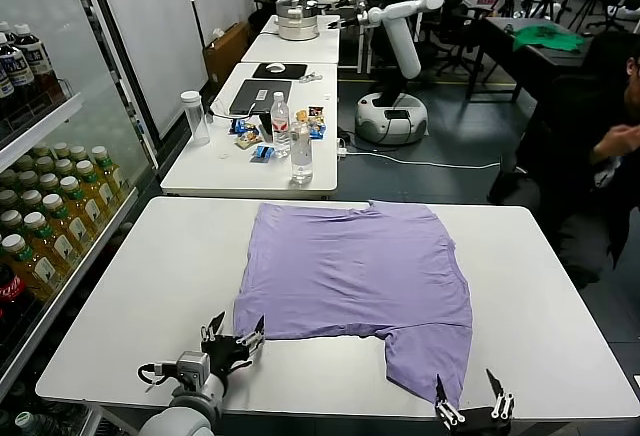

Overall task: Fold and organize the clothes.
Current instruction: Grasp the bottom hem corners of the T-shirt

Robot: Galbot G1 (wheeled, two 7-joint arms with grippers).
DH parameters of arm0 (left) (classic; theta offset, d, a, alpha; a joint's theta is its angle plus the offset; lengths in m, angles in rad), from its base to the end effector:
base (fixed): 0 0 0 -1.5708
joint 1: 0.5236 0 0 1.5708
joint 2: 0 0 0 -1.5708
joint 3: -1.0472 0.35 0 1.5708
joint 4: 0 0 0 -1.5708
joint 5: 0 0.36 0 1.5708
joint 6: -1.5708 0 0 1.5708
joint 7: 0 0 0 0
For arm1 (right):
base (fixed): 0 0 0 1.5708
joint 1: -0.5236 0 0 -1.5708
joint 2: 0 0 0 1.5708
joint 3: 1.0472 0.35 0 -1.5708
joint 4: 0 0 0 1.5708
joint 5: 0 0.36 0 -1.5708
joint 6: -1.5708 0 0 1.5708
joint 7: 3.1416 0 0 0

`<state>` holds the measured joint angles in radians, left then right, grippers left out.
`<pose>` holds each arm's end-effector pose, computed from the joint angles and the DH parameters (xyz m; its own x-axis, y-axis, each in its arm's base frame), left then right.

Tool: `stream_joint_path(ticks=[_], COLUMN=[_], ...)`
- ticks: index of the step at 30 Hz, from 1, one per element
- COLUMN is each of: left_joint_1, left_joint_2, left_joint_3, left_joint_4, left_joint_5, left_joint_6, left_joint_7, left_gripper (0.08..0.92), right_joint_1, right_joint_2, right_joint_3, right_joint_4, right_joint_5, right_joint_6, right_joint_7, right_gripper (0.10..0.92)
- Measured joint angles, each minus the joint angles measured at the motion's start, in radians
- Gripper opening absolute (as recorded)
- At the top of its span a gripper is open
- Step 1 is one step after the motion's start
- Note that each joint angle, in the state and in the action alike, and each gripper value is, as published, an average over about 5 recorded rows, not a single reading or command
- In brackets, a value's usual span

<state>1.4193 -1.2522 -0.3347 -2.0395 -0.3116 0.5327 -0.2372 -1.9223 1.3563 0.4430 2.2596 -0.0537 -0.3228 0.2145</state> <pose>0.2223 0.0014 -0.2981 -0.8707 0.0764 0.4858 0.1005 0.9947 0.0236 0.0830 -0.0039 -0.2916 -0.8844 0.0757 0.4605 -0.0365 0.9726 -0.2298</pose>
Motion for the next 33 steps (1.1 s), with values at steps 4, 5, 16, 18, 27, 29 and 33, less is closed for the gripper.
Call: stream_joint_path(ticks=[4,5,16,18,27,29,33], left_joint_1=[0.002,0.003,0.01,0.011,0.018,0.02,0.021], left_joint_2=[0.0,0.0,0.003,0.004,0.005,0.005,0.008], left_joint_3=[0.005,0.006,0.005,0.003,0.002,0.002,-0.003], left_joint_4=[0.004,0.004,0.006,0.008,0.018,0.017,0.009], left_joint_5=[-0.01,-0.013,-0.056,-0.065,-0.1,-0.108,-0.122], left_joint_6=[0.009,0.009,-0.01,-0.017,-0.06,-0.071,-0.098], left_joint_7=[-0.003,-0.004,0.01,0.014,0.036,0.04,0.046], left_gripper=[0.805,0.79,0.492,0.44,0.181,0.135,0.108], right_joint_1=[0.005,0.005,0.016,0.021,0.043,0.048,0.063], right_joint_2=[0.001,0.001,-0.007,-0.011,-0.022,-0.024,-0.036], right_joint_3=[-0.006,-0.008,-0.006,-0.001,0.016,0.023,0.045], right_joint_4=[-0.012,-0.014,-0.019,-0.018,-0.006,0.002,0.03], right_joint_5=[0.025,0.032,0.111,0.128,0.194,0.201,0.212], right_joint_6=[-0.005,-0.007,-0.027,-0.033,-0.039,-0.036,-0.022], right_joint_7=[0.001,0.0,-0.016,-0.019,-0.036,-0.041,-0.052], right_gripper=[0.741,0.707,0.396,0.335,0.119,0.116,0.116])
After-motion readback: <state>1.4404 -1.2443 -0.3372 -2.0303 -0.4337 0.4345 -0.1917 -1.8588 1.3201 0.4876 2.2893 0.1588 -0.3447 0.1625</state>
